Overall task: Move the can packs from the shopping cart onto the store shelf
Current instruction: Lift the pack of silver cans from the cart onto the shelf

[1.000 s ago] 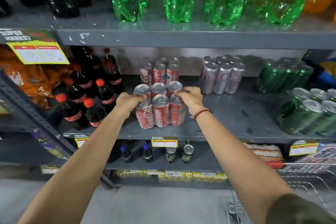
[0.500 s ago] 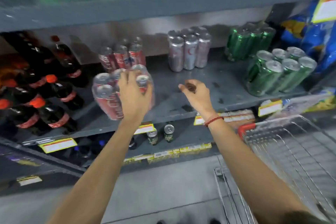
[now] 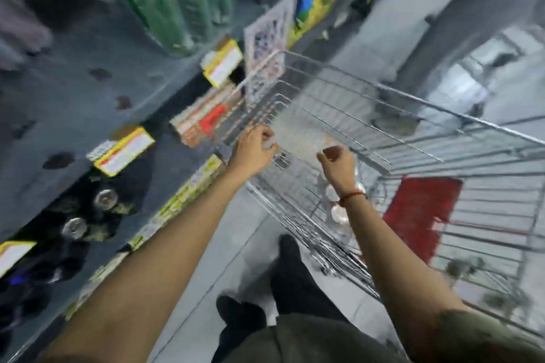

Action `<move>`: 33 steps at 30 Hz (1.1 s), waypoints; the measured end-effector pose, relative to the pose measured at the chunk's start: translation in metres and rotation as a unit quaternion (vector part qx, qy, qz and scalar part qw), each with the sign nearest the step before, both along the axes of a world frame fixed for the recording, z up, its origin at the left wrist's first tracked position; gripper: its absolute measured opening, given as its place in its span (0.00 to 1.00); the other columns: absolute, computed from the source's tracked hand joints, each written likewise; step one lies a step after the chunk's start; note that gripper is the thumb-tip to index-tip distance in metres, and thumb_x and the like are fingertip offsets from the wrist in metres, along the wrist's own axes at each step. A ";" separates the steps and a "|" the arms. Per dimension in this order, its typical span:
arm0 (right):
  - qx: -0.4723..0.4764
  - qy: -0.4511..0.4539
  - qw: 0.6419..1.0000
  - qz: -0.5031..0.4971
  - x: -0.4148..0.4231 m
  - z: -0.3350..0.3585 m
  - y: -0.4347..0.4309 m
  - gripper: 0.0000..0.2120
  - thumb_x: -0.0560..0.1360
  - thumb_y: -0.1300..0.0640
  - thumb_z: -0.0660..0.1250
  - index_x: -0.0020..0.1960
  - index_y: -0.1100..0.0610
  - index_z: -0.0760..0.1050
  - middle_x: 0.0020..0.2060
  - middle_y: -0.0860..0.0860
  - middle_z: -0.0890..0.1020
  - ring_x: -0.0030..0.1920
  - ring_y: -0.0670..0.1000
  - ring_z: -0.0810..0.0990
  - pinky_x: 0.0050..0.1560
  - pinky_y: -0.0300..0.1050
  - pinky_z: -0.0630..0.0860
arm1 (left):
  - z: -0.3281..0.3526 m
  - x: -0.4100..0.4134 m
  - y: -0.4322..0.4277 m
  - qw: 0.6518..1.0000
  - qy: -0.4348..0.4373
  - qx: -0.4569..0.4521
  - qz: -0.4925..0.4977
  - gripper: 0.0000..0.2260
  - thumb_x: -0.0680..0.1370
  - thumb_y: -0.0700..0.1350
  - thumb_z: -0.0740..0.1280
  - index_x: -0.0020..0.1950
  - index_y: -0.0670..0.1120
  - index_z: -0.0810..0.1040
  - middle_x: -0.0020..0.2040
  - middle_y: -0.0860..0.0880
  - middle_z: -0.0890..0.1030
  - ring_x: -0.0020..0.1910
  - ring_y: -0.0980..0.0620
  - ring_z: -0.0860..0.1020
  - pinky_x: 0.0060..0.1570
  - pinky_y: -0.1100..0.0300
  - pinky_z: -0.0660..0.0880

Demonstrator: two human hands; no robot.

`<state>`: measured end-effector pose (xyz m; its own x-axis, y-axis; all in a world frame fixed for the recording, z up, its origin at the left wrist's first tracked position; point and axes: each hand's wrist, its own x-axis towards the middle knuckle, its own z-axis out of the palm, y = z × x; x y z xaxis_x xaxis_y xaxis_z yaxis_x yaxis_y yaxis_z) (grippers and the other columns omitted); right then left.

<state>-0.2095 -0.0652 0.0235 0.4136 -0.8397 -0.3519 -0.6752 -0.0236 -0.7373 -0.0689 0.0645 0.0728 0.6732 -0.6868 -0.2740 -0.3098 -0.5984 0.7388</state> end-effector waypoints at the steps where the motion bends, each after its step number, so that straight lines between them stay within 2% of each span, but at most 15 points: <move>1: 0.013 0.039 0.999 -0.027 -0.021 -0.011 -0.013 0.13 0.72 0.61 0.67 0.52 0.70 0.78 0.49 0.66 0.82 0.50 0.60 0.81 0.50 0.48 0.74 | -0.014 -0.010 -0.022 0.999 0.039 0.026 -0.014 0.15 0.73 0.38 0.69 0.58 0.34 0.75 0.56 0.35 0.79 0.56 0.40 0.78 0.58 0.53 0.72; 3: 0.048 0.109 0.989 -0.085 -0.059 -0.034 -0.031 0.16 0.73 0.59 0.66 0.55 0.70 0.76 0.52 0.67 0.81 0.54 0.63 0.79 0.52 0.49 0.73 | -0.040 -0.031 -0.056 0.991 0.094 0.084 -0.044 0.15 0.74 0.41 0.69 0.59 0.35 0.75 0.56 0.36 0.79 0.58 0.40 0.77 0.57 0.52 0.72; 6: 0.094 0.185 0.957 -0.204 -0.103 -0.058 -0.040 0.19 0.75 0.55 0.64 0.59 0.68 0.73 0.58 0.66 0.78 0.59 0.63 0.77 0.53 0.48 0.73 | -0.076 -0.058 -0.089 0.977 0.099 0.158 -0.107 0.16 0.75 0.45 0.68 0.59 0.39 0.75 0.58 0.37 0.78 0.61 0.40 0.76 0.58 0.52 0.73; 9: 0.156 0.231 0.902 -0.331 -0.123 -0.077 -0.033 0.33 0.74 0.42 0.63 0.67 0.67 0.65 0.66 0.65 0.71 0.67 0.62 0.70 0.65 0.53 0.67 | -0.102 -0.075 -0.118 0.966 0.094 0.183 -0.154 0.22 0.75 0.47 0.67 0.65 0.37 0.72 0.65 0.37 0.75 0.62 0.40 0.75 0.59 0.52 0.72; 12: 0.278 0.114 0.863 -0.407 -0.123 -0.096 -0.019 0.37 0.74 0.37 0.59 0.69 0.67 0.63 0.66 0.62 0.72 0.66 0.61 0.73 0.63 0.49 0.72 | -0.121 -0.083 -0.141 0.958 0.079 0.193 -0.198 0.21 0.75 0.46 0.66 0.65 0.38 0.72 0.64 0.37 0.75 0.63 0.39 0.73 0.60 0.51 0.72; 15: 0.347 -0.021 0.813 -0.467 -0.118 -0.103 -0.009 0.33 0.74 0.37 0.58 0.68 0.61 0.67 0.51 0.54 0.80 0.48 0.53 0.80 0.43 0.39 0.80 | -0.134 -0.090 -0.158 0.948 0.075 0.207 -0.230 0.21 0.77 0.46 0.63 0.67 0.39 0.68 0.66 0.36 0.72 0.65 0.38 0.70 0.64 0.49 0.70; 19: 0.349 -0.026 0.769 -0.535 -0.114 -0.111 -0.010 0.37 0.69 0.36 0.66 0.64 0.65 0.69 0.46 0.55 0.78 0.44 0.55 0.78 0.45 0.47 0.77 | -0.150 -0.097 -0.170 0.928 0.113 0.239 -0.261 0.23 0.79 0.46 0.60 0.73 0.42 0.62 0.69 0.38 0.68 0.66 0.39 0.69 0.66 0.45 0.66; 22: 0.344 -0.035 0.770 -0.535 -0.110 -0.111 -0.013 0.31 0.71 0.39 0.66 0.59 0.66 0.72 0.38 0.52 0.77 0.35 0.53 0.77 0.34 0.44 0.75 | -0.155 -0.098 -0.176 0.925 0.120 0.250 -0.258 0.24 0.79 0.46 0.60 0.74 0.43 0.61 0.72 0.38 0.63 0.69 0.38 0.66 0.71 0.42 0.61; 25: 0.350 -0.029 0.770 -0.533 -0.103 -0.105 -0.011 0.25 0.73 0.47 0.66 0.60 0.65 0.71 0.45 0.56 0.76 0.48 0.59 0.80 0.46 0.51 0.80 | -0.150 -0.096 -0.177 0.928 0.110 0.260 -0.244 0.20 0.79 0.45 0.61 0.71 0.43 0.66 0.72 0.38 0.62 0.69 0.38 0.66 0.71 0.43 0.61; 26: 0.354 -0.021 0.772 -0.528 -0.102 -0.102 -0.011 0.23 0.73 0.50 0.66 0.60 0.65 0.71 0.45 0.56 0.76 0.49 0.59 0.80 0.46 0.50 0.79 | -0.146 -0.093 -0.176 0.929 0.109 0.259 -0.239 0.18 0.79 0.44 0.61 0.69 0.42 0.68 0.70 0.37 0.65 0.66 0.38 0.69 0.70 0.44 0.65; 27: 0.350 -0.015 0.780 -0.519 -0.102 -0.098 -0.011 0.19 0.73 0.52 0.66 0.57 0.64 0.71 0.41 0.54 0.76 0.45 0.57 0.79 0.40 0.46 0.78 | -0.141 -0.088 -0.176 0.936 0.115 0.245 -0.224 0.16 0.79 0.42 0.61 0.66 0.41 0.70 0.67 0.36 0.68 0.64 0.39 0.72 0.67 0.45 0.69; 29: 0.341 -0.012 0.804 -0.487 -0.101 -0.088 -0.015 0.14 0.73 0.55 0.66 0.53 0.63 0.73 0.34 0.52 0.75 0.36 0.52 0.76 0.27 0.39 0.71 | -0.120 -0.073 -0.182 0.960 0.174 0.168 -0.142 0.13 0.78 0.39 0.61 0.63 0.40 0.71 0.62 0.36 0.74 0.57 0.41 0.76 0.55 0.52 0.77; 30: 0.336 -0.011 0.816 -0.471 -0.098 -0.081 -0.018 0.14 0.74 0.56 0.66 0.54 0.65 0.73 0.33 0.52 0.74 0.35 0.51 0.75 0.26 0.39 0.69 | -0.106 -0.064 -0.187 0.965 0.208 0.120 -0.102 0.13 0.78 0.38 0.61 0.62 0.40 0.71 0.61 0.37 0.75 0.53 0.44 0.77 0.50 0.56 0.78; 31: 0.332 -0.006 0.830 -0.449 -0.095 -0.075 -0.022 0.16 0.74 0.57 0.66 0.56 0.67 0.73 0.35 0.53 0.76 0.37 0.52 0.76 0.29 0.40 0.72 | -0.090 -0.053 -0.191 0.968 0.227 0.081 -0.076 0.12 0.78 0.38 0.62 0.61 0.39 0.72 0.59 0.39 0.77 0.51 0.46 0.77 0.48 0.57 0.78; 33: 0.335 0.004 0.849 -0.408 -0.087 -0.062 -0.032 0.19 0.75 0.58 0.64 0.62 0.68 0.70 0.47 0.57 0.79 0.47 0.55 0.78 0.43 0.42 0.76 | -0.064 -0.034 -0.191 0.976 0.210 0.053 -0.033 0.11 0.77 0.38 0.63 0.59 0.37 0.73 0.55 0.40 0.77 0.54 0.44 0.77 0.57 0.50 0.76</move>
